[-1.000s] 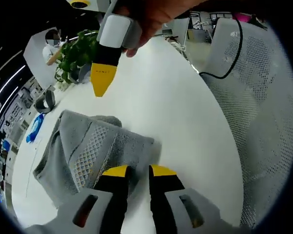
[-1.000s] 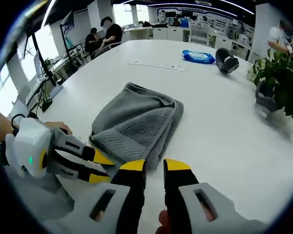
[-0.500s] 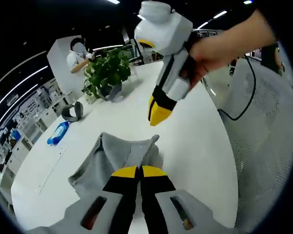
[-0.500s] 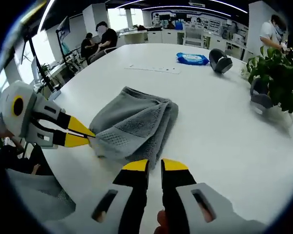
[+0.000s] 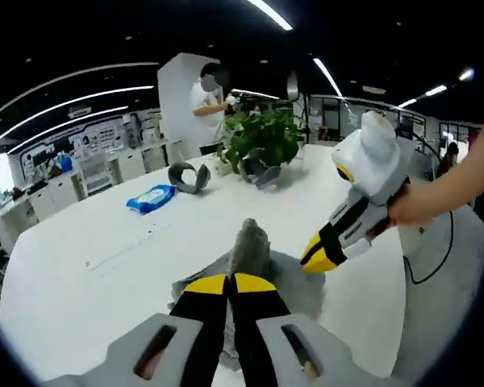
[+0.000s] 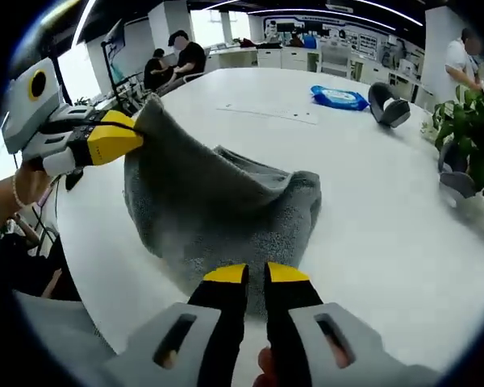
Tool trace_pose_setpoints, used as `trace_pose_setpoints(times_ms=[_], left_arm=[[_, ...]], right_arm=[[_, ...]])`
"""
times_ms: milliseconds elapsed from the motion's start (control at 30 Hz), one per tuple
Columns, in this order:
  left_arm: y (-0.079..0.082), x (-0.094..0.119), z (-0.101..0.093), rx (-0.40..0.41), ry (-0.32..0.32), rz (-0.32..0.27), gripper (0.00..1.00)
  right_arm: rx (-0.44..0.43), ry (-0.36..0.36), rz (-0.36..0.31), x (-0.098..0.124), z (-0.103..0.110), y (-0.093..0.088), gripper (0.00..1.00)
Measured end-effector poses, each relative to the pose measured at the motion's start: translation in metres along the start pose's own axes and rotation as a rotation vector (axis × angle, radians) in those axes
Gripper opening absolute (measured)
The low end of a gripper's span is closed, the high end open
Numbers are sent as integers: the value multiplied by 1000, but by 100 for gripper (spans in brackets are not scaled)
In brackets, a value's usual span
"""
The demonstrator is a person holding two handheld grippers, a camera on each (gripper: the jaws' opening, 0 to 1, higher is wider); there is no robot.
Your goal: Fold the towel on the table until its edges align and the towel forms a compact rectangular stack.
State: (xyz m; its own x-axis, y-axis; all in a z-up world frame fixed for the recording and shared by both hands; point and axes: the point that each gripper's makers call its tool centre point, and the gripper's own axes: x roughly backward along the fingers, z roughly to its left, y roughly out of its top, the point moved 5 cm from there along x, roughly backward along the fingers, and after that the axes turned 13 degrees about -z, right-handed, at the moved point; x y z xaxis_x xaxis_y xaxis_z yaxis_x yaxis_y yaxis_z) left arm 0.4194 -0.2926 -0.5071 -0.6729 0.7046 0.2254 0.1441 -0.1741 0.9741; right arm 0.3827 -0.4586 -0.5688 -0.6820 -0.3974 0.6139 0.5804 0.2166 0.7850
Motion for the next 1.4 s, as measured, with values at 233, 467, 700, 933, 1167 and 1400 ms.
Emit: trace_pose_setpoints(times_ms=[233, 467, 700, 933, 1167, 1400], left_arm=[[-35, 0, 35, 143, 133, 46, 1], [-70, -7, 41, 201, 164, 122, 1], [-93, -14, 35, 196, 160, 170, 2], [-77, 0, 36, 216, 180, 95, 16], [-53, 36, 26, 256, 234, 0, 19], [-45, 74, 12, 188, 305, -55, 30]], right_arm=[[25, -23, 22, -15, -7, -5, 1], [19, -31, 36, -21, -13, -14, 0], [10, -31, 35, -25, -16, -19, 0], [-48, -34, -89, -7, -14, 0, 0], [-128, -44, -243, 31, -10, 12, 5], [-76, -136, -304, 74, -15, -3, 19]])
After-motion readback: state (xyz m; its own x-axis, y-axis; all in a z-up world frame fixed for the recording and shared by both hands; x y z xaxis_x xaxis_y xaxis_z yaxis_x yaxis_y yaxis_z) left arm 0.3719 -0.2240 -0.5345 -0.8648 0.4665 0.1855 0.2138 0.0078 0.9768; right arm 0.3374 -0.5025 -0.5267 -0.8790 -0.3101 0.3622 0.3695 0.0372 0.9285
